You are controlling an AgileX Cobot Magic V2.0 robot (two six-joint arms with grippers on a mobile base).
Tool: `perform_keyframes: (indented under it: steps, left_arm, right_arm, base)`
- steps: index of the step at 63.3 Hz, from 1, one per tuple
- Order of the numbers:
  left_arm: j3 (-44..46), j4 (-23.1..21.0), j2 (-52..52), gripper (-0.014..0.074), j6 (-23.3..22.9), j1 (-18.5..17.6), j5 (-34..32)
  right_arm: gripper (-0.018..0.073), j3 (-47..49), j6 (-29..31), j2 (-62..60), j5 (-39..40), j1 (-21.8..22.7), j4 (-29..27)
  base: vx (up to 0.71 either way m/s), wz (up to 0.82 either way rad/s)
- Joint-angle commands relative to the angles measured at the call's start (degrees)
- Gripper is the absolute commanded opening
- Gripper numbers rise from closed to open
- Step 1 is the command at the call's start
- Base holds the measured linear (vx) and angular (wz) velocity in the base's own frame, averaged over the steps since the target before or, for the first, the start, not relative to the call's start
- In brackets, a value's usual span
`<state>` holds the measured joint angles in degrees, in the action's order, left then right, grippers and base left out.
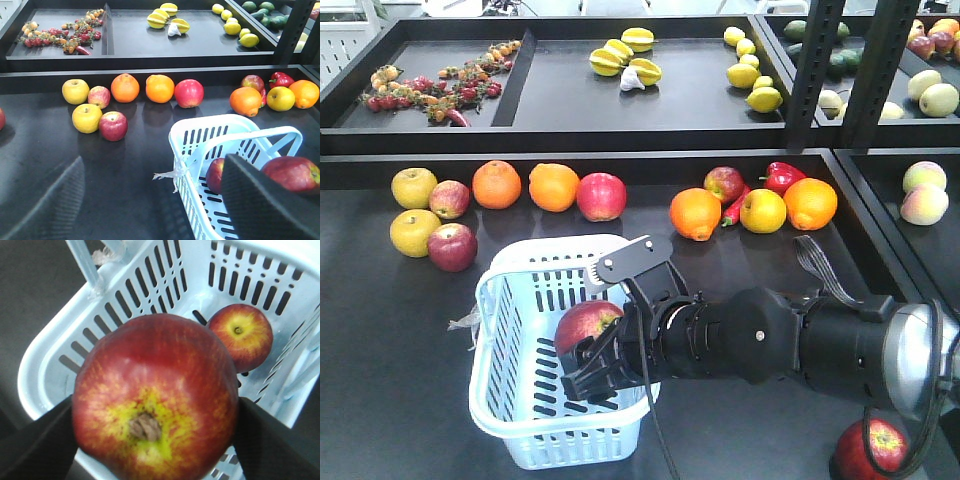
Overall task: Pick three apples into basket with both arms
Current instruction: 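Lift the second red apple into the basket and release it, then reach the right gripper to the red apple nearest the robot and grasp it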
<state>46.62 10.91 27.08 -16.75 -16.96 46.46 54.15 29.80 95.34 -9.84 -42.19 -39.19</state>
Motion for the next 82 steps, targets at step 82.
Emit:
perform_keyframes:
  steps: [82]
  left_arm:
    - [1.61, 0.53, 0.46, 0.0533, -0.43, -0.01, -3.66]
  right_arm:
    - [0.0560, -2.21, -16.68, -12.87, -29.71, 36.87, 28.97]
  base:
    - [0.00, 0.00]
